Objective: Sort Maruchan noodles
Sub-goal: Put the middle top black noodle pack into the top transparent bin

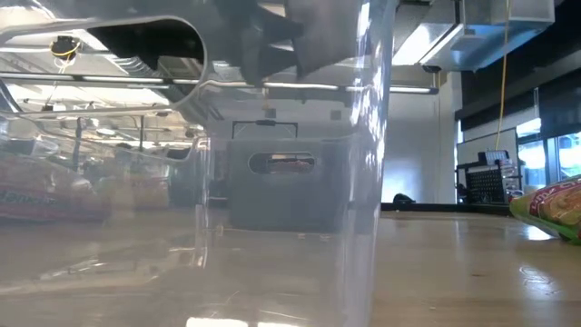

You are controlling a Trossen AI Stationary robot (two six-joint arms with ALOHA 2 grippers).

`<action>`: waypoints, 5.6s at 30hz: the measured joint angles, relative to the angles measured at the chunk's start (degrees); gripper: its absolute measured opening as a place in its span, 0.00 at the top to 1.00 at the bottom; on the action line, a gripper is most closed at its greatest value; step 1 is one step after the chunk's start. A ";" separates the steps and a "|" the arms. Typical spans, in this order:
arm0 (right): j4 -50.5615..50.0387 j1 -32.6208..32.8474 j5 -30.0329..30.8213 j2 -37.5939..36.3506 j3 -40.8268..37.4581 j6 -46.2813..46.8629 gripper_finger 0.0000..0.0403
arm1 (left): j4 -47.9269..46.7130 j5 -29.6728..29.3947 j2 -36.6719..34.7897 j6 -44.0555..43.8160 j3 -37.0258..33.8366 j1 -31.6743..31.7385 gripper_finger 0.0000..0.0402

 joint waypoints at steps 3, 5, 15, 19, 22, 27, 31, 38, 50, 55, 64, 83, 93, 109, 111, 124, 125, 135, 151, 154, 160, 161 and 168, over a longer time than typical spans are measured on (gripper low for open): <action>1.05 -1.04 -1.63 0.90 -0.02 -0.04 1.00 | -0.91 2.87 2.43 0.09 2.87 -0.42 0.18; 0.86 -1.68 -2.14 0.98 -0.04 -0.03 1.00 | -1.01 3.57 3.68 0.09 4.29 -0.82 0.18; 1.01 -1.54 -2.12 0.96 -0.04 0.01 1.00 | -0.76 1.42 3.90 0.19 5.11 -1.49 0.32; 1.06 -1.54 -2.14 0.96 -0.04 0.05 0.98 | -1.03 1.39 3.92 1.11 5.11 -1.49 0.43; 0.99 -1.54 -2.14 0.96 -0.04 0.09 0.97 | -1.05 1.03 3.92 2.21 5.11 -1.49 0.50; 0.63 -1.52 -2.05 0.96 -0.04 0.13 0.97 | -1.12 0.79 3.92 4.14 5.11 -1.47 0.57; -0.88 -1.52 -1.78 0.96 -0.04 1.02 0.93 | -2.74 -2.08 3.92 5.61 5.11 -1.46 0.59; -8.30 -1.48 0.26 0.53 -0.03 5.27 0.75 | -12.32 -10.74 0.01 9.61 4.90 -2.13 0.59; -27.18 -1.52 -4.68 -6.91 -1.67 17.58 0.57 | -29.19 -28.37 -12.18 25.94 4.95 -8.56 0.59; -15.95 -2.94 -9.11 -5.32 -8.12 20.63 0.57 | -29.60 -35.90 -11.18 46.53 5.00 -10.29 0.59; -1.09 -20.62 -32.41 -4.18 -14.07 39.23 0.57 | -27.32 -48.45 -6.15 72.09 5.00 -9.81 0.59; -1.60 -31.90 -39.57 -1.02 -10.56 55.07 0.51 | -20.99 -45.39 -4.89 74.62 5.02 -10.34 0.59; 5.91 -31.84 -46.10 8.33 -7.67 62.01 0.20 | -20.38 -43.52 -4.89 74.62 5.02 -10.34 0.59; 6.13 -31.84 -50.14 18.65 3.76 70.71 0.06 | -18.40 -41.70 -4.89 74.62 5.02 -9.81 0.59; 6.73 -31.84 -51.09 19.40 5.23 70.71 0.06 | -17.20 -41.77 -4.89 75.26 5.02 -9.59 0.59; 6.46 -31.03 -52.02 20.89 8.95 72.63 0.07 | -14.13 -41.77 -4.91 80.61 5.04 -8.92 0.59; 6.51 -30.86 -52.11 20.89 8.98 72.65 0.09 | -14.12 -41.76 -4.91 80.62 5.04 -8.92 0.59; 6.43 -30.42 -52.06 20.89 8.96 72.50 0.43 | -13.31 -40.86 -4.97 79.73 5.06 -8.96 0.58; 8.47 -31.85 -52.75 20.87 9.01 72.40 0.57 | -13.34 -56.30 -5.43 79.41 5.09 -14.64 0.58; 8.42 -32.03 -53.15 20.64 9.01 72.50 0.59 | -13.44 -58.84 -5.43 81.66 5.09 -15.54 0.58; 8.94 -31.26 -54.53 20.57 8.98 76.25 0.63 | -13.43 -56.54 -5.47 81.64 5.09 -14.60 0.58; 8.82 -30.91 -54.13 20.71 8.98 76.34 0.62 | -13.44 -55.53 -5.48 81.64 5.09 -14.30 0.58; 8.19 -30.07 -51.89 20.80 8.98 75.23 0.51 | -13.63 -52.95 -5.08 81.61 5.04 -12.10 0.58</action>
